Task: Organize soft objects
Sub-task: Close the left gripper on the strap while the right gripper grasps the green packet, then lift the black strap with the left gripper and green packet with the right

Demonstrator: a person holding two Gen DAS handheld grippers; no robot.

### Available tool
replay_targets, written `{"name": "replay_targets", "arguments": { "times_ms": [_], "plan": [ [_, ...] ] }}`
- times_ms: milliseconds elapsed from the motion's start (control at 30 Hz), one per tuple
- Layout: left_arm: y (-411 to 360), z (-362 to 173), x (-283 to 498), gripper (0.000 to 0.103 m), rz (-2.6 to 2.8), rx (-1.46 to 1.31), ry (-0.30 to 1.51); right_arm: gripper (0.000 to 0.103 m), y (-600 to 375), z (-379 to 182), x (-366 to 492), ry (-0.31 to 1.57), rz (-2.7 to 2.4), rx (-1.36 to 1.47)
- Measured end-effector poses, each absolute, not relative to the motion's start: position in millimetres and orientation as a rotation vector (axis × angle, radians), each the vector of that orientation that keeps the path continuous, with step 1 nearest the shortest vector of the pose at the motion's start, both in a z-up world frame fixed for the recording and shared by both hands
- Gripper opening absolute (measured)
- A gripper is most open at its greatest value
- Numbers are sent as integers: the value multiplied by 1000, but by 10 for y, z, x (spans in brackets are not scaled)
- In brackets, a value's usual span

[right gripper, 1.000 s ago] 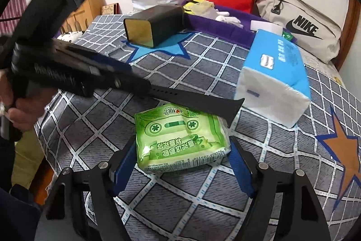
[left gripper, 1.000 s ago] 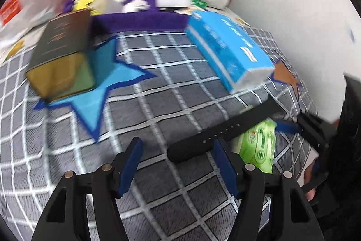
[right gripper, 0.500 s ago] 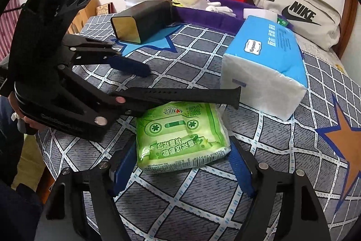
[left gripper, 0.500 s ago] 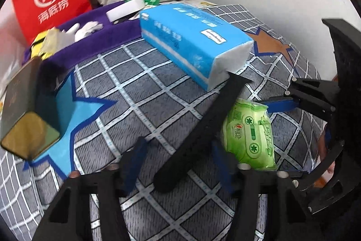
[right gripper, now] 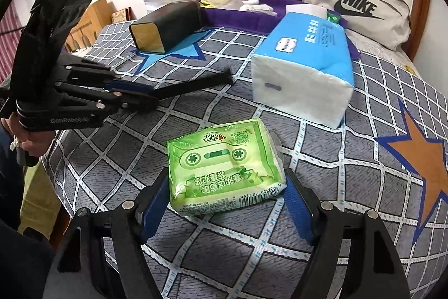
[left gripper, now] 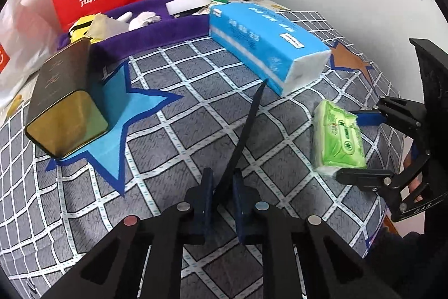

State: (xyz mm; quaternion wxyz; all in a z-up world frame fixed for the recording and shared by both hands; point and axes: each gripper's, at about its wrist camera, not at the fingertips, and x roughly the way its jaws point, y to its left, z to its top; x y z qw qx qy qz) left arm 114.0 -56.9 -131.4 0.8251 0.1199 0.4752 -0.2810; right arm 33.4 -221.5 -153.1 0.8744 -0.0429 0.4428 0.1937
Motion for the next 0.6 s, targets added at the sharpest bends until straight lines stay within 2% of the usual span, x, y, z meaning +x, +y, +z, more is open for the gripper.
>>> {"name": "replay_targets", "arguments": {
  "times_ms": [367,467,600],
  "plan": [
    [-908,-1354,1358,13,-640,258,1022,76,-2303,-1544,426,929,402,-47],
    [-909,-1347,1392,6,-635,236,1033,76,-2323,-1541,424,929,398,-37],
    [-812,-1263,1366,5,-623,178,1034,76,-2329,-1450,407,920,394,-43]
  ]
}}
